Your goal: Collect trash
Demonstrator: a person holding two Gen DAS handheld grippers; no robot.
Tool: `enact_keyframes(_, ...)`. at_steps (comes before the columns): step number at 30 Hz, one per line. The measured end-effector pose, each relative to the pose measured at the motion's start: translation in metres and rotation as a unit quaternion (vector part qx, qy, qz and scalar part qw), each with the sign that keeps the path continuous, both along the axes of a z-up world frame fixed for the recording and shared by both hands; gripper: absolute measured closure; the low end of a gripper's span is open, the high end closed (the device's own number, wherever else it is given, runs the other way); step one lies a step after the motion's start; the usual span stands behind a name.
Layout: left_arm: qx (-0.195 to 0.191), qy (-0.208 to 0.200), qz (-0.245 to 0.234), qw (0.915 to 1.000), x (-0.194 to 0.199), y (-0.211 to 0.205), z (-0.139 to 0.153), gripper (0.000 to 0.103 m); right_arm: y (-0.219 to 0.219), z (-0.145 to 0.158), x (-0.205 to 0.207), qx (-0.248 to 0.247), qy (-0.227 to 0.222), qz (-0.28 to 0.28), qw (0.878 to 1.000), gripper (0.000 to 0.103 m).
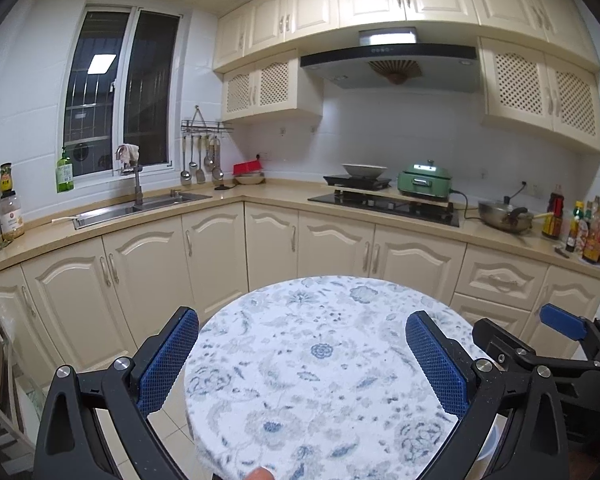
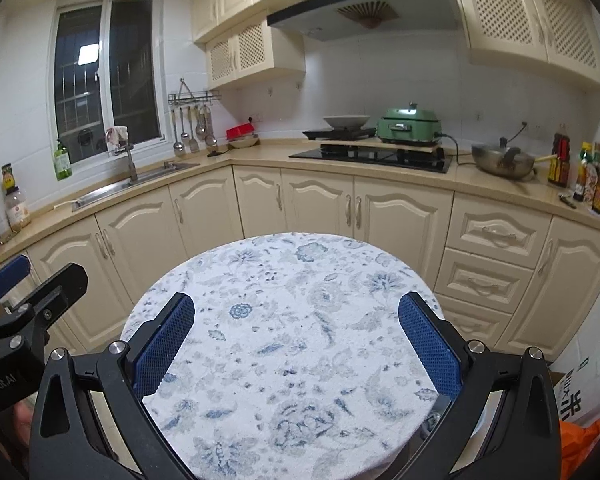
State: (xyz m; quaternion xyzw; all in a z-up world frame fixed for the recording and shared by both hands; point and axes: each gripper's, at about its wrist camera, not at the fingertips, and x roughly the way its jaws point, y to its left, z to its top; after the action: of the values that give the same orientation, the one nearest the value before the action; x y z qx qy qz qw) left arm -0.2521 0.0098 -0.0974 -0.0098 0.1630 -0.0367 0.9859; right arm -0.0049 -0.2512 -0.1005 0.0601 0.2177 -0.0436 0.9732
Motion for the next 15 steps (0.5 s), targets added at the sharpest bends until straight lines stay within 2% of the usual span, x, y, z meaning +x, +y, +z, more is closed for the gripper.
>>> enact_keyframes(7, -0.002, -0.017, 0.007, 0.9998, -0.022, 0.005, 0.008, 0.001, 0.005, 0.004, -0.023, -0.011, -0.016, -0.008, 1.000, 0.000)
enact_keyframes(10, -0.014, -0.014, -0.012, 0.9997, -0.034, 0.007, 0.008, 0.001, 0.007, 0.005, -0.030, -0.017, -0.019, -0.010, 1.000, 0.000)
enact_keyframes(15, -0.025, -0.016, -0.002, 0.9996, -0.041, 0.016, 0.015, 0.001, 0.008, 0.006, -0.035, -0.021, -0.025, -0.011, 0.999, 0.000)
